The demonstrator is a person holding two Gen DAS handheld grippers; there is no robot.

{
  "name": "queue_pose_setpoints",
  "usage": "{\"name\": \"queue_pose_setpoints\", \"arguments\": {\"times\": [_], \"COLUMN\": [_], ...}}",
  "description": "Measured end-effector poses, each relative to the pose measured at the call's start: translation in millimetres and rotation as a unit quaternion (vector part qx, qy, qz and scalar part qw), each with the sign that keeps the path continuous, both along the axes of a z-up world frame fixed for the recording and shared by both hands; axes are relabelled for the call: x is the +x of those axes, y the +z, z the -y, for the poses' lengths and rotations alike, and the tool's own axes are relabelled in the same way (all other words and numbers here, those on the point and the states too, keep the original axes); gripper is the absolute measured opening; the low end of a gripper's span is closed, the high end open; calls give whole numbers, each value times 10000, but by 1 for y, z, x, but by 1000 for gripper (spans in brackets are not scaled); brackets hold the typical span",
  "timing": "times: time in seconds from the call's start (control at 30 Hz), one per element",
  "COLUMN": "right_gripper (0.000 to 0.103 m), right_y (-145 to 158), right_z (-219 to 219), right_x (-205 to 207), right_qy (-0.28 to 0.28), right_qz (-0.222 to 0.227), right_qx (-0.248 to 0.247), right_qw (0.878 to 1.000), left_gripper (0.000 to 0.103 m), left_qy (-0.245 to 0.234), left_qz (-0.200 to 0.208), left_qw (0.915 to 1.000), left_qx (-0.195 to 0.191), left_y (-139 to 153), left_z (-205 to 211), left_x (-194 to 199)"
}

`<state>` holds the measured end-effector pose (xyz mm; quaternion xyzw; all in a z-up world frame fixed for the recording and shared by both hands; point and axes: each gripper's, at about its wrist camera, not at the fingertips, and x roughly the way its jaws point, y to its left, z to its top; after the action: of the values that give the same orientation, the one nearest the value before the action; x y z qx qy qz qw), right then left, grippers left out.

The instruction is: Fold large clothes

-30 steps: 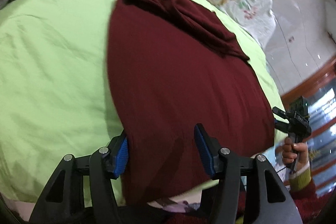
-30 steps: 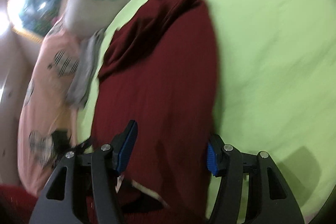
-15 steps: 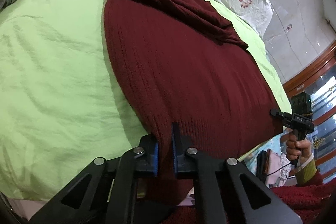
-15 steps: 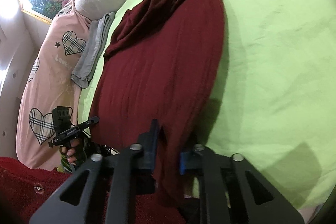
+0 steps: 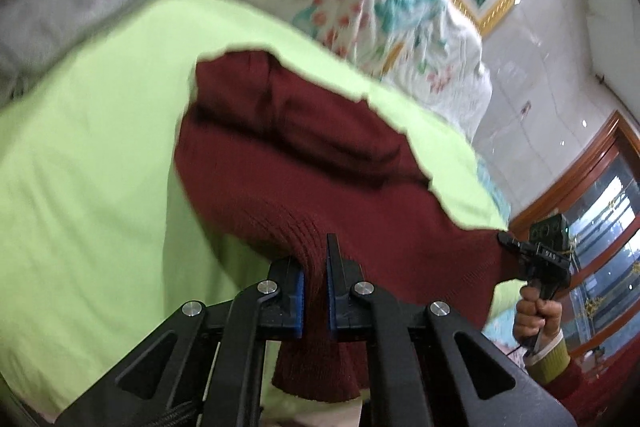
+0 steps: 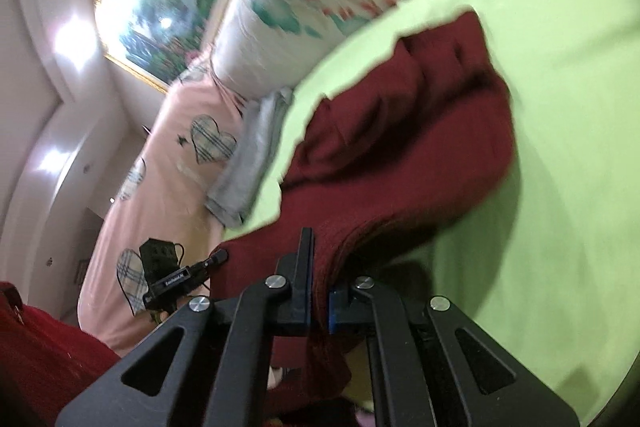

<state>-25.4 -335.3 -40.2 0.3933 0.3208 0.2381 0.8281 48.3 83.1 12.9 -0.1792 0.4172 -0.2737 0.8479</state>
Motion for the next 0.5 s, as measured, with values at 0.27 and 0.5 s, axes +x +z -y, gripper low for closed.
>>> {"name": "queue_pose_setpoints", "arguments": {"times": [0.27, 0.5], "right_gripper": [5, 5], "right_y": [32, 1], "right_z": [30, 63], "right_x": [104, 209], "right_qy": [-536, -1184], "right_qz": [276, -632], "right_qx": [-139, -640], "right_qw": [9981, 9889], "left_gripper": [6, 6], "left_qy": [327, 712], "left_qz": [564, 171], "left_qw": [9979, 9965], "left_qx": [-4, 403], "left_y": [36, 0], "left_z": [29, 62], "left_x": [104, 232]}}
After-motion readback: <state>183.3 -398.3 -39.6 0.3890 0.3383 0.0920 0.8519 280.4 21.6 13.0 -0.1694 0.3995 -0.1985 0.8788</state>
